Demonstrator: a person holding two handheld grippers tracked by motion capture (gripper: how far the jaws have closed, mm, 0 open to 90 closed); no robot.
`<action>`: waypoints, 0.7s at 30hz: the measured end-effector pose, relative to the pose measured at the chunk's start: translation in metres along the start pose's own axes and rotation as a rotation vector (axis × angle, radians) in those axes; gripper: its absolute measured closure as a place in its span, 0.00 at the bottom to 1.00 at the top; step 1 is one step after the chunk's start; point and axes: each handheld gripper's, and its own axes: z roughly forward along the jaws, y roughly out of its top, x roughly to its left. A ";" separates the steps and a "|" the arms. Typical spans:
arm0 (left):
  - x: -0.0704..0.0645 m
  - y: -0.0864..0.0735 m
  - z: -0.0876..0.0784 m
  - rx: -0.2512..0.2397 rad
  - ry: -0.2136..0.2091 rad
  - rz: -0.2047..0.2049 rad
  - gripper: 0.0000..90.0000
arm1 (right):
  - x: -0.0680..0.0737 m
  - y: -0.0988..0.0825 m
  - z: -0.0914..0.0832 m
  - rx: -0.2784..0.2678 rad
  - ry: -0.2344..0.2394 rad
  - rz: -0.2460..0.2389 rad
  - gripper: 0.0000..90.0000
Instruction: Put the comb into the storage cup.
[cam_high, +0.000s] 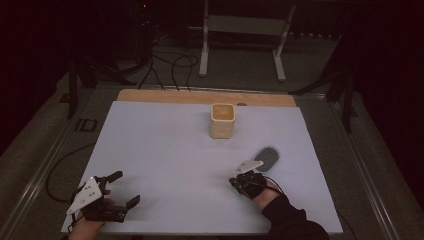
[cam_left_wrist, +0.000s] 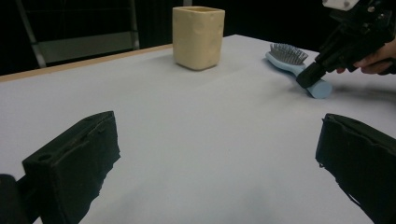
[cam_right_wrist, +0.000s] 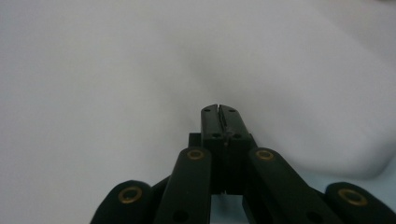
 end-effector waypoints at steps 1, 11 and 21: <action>0.000 0.000 0.000 0.001 0.000 0.002 0.00 | 0.000 -0.002 -0.002 0.001 0.001 0.004 1.00; 0.000 0.000 0.000 0.001 0.000 0.001 0.00 | 0.001 -0.022 -0.016 0.020 -0.005 0.028 1.00; 0.000 0.000 0.000 0.001 0.001 0.000 0.00 | -0.003 -0.047 -0.033 0.036 -0.029 0.069 1.00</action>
